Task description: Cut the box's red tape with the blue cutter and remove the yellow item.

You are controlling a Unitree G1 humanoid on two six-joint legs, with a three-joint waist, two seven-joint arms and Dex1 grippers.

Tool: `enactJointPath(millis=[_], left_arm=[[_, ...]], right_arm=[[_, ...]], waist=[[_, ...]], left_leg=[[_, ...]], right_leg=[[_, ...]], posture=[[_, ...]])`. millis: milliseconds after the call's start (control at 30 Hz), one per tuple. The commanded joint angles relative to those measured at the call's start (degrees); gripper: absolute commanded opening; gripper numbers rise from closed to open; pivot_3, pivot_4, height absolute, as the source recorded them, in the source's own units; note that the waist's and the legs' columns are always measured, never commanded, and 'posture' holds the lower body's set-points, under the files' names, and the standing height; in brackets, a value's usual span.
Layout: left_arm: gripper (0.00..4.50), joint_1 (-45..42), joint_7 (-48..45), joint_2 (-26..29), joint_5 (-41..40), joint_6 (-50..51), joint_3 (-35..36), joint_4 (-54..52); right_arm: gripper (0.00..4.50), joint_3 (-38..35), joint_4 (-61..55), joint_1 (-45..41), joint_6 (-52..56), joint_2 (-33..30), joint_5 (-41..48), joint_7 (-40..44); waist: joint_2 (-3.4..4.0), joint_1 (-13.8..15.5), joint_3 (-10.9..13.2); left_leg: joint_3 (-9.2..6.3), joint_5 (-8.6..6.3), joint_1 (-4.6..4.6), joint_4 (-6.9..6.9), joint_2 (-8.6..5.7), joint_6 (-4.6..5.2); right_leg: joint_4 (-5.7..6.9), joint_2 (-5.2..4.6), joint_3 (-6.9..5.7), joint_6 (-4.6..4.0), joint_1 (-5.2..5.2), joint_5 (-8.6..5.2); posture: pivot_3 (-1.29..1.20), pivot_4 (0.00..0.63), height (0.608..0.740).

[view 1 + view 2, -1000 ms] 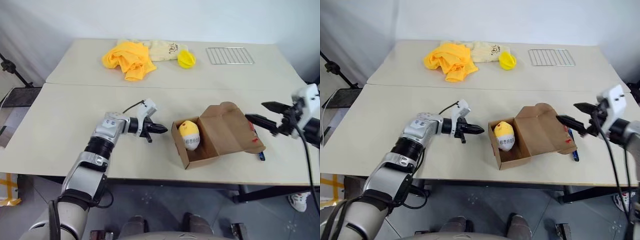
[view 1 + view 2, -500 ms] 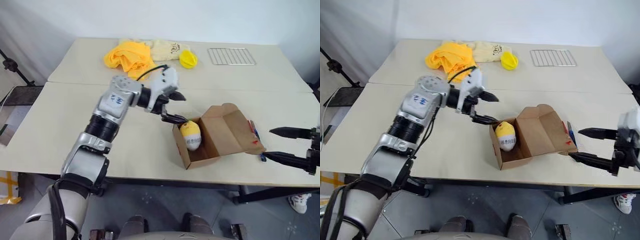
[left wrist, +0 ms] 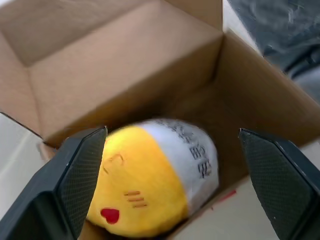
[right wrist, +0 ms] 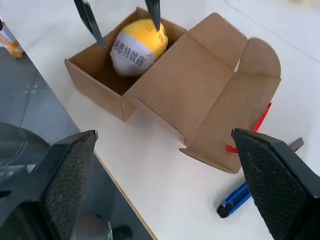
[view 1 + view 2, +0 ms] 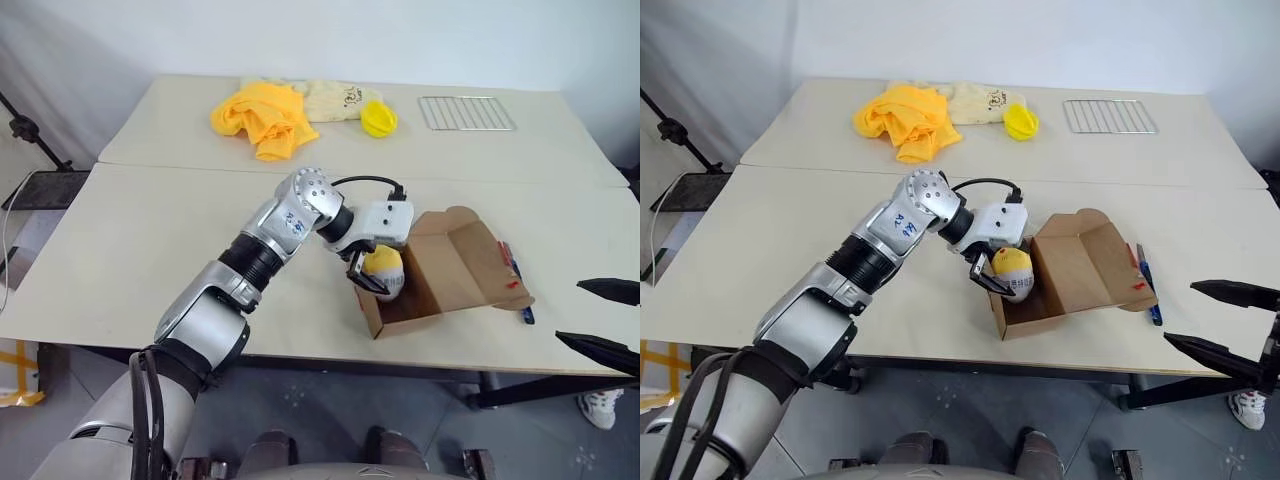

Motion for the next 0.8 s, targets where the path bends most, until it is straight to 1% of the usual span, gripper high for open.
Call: enactJointPath(millis=[33,100,200,367,400,433,500,633,800], left_arm=[[4.46,-1.2,1.6,-0.3,5.8,-7.8,-3.5,3.3],[4.46,-1.8,2.7,-1.6,7.5,-10.1,-4.7,6.3],[3.82,-2.5,3.4,-2.2,8.0,-12.8,-4.2,8.9],[2.34,-4.1,3.2,-2.9,9.2,-15.6,-3.6,12.9],[1.97,-4.5,3.5,-3.0,9.7,-16.2,-3.7,14.0],[1.75,-4.8,3.5,-3.1,10.2,-16.7,-3.7,15.1],[1.11,-5.3,3.7,-3.5,10.6,-17.1,-3.3,16.7],[0.06,-7.4,4.6,-4.9,8.7,-16.8,-0.1,19.1],[0.02,-9.6,4.8,-5.6,4.9,-14.2,5.9,18.3]], right_arm=[[4.50,-3.5,-2.9,1.3,-0.4,1.6,1.8,-1.2],[4.50,-3.1,-3.4,2.1,-1.0,2.4,1.9,-1.7],[4.50,-2.9,-4.0,2.7,-1.4,3.0,2.4,-2.5],[4.50,-2.4,-3.3,2.7,-2.4,3.0,2.3,-3.2],[4.50,-2.0,-3.1,2.3,-2.6,3.0,2.4,-3.5],[4.50,-1.7,-2.9,2.1,-2.8,2.9,2.3,-3.8],[4.50,-1.2,-2.6,1.8,-3.1,2.8,2.2,-4.0],[4.50,-0.2,-2.1,1.1,-3.5,2.5,2.2,-4.7],[4.50,0.5,-2.2,0.8,-3.5,2.4,2.5,-5.3]], waist=[[0.00,0.2,0.0],[-0.01,0.2,0.0],[0.00,0.1,0.0],[0.03,-0.7,0.0],[0.03,-0.7,0.0],[0.02,-0.8,0.0],[0.02,-0.8,0.0],[0.01,-0.8,0.0],[0.01,-0.6,0.0]], left_leg=[[-0.01,0.00,0.01,0.02,0.00,0.00],[-0.04,-0.03,0.03,0.15,-0.01,0.05],[-0.06,-0.06,0.07,0.24,-0.01,0.11],[-0.05,-0.06,0.08,0.21,0.04,0.11],[-0.05,-0.06,0.08,0.20,0.05,0.11],[-0.05,-0.06,0.06,0.20,0.04,0.11],[-0.04,-0.06,0.04,0.22,0.02,0.11],[-0.05,-0.06,0.04,0.23,0.02,0.11],[-0.06,-0.07,-0.04,0.23,0.02,0.12]], right_leg=[[0.00,0.00,0.00,0.00,0.03,0.00],[0.01,-0.01,0.00,-0.01,0.11,0.01],[0.02,-0.02,0.02,-0.05,0.17,0.08],[0.13,0.00,0.04,-0.08,0.07,0.09],[0.12,0.01,0.04,-0.08,0.06,0.09],[0.10,0.00,0.04,-0.07,0.07,0.09],[0.08,-0.01,0.04,-0.07,0.07,0.10],[0.08,-0.01,0.03,-0.06,0.07,0.10],[0.08,-0.01,0.01,-0.06,0.02,0.10]], posture=[[0.00,0.150,0.740],[0.00,0.150,0.740],[0.00,0.150,0.740],[0.00,0.150,0.740],[0.00,0.150,0.740],[0.00,0.150,0.740],[0.00,0.150,0.740],[0.00,0.150,0.740],[0.00,0.150,0.740]])
